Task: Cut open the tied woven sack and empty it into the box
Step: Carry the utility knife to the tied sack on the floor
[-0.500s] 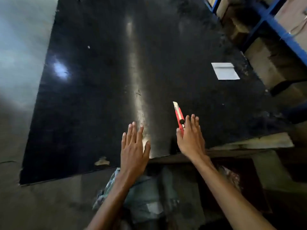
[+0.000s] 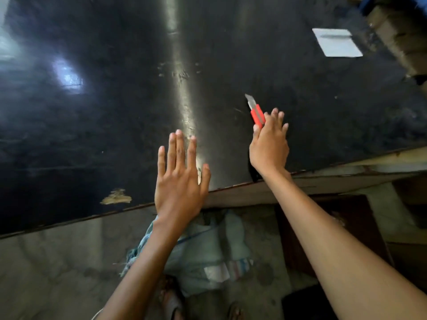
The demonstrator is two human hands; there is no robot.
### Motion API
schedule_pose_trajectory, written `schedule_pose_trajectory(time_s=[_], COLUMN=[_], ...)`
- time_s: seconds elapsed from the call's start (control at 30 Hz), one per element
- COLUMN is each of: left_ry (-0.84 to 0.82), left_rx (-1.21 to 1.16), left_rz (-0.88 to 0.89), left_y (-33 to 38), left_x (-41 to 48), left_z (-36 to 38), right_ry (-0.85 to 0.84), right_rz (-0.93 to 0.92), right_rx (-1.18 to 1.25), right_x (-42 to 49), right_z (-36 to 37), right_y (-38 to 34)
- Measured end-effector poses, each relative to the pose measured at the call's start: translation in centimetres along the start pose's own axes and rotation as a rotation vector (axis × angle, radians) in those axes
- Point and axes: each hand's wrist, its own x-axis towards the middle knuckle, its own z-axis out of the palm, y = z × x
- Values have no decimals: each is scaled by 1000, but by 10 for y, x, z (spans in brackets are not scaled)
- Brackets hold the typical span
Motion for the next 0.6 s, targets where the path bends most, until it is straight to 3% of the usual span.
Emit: schedule_pose_trajectory(time_s=[0.13, 0.33, 0.43, 0.6], left_ry=[-1, -57, -79, -271], left_rx=[-65, -140, -213, -425], left_rz=[10, -52, -98, -399], left_y=[-3, 7, 18, 10], left_x=[1, -48, -124, -313], left_z=[-4, -22, -22, 21], right_ry=[-120, -233, -287, -523], right_rz=[38, -87, -20, -7], right_rx=[12, 108, 209, 122], right_x=[-38, -168, -258, -373], right_z=[-22, -59, -65, -49], right_y=[-2, 26, 61, 123])
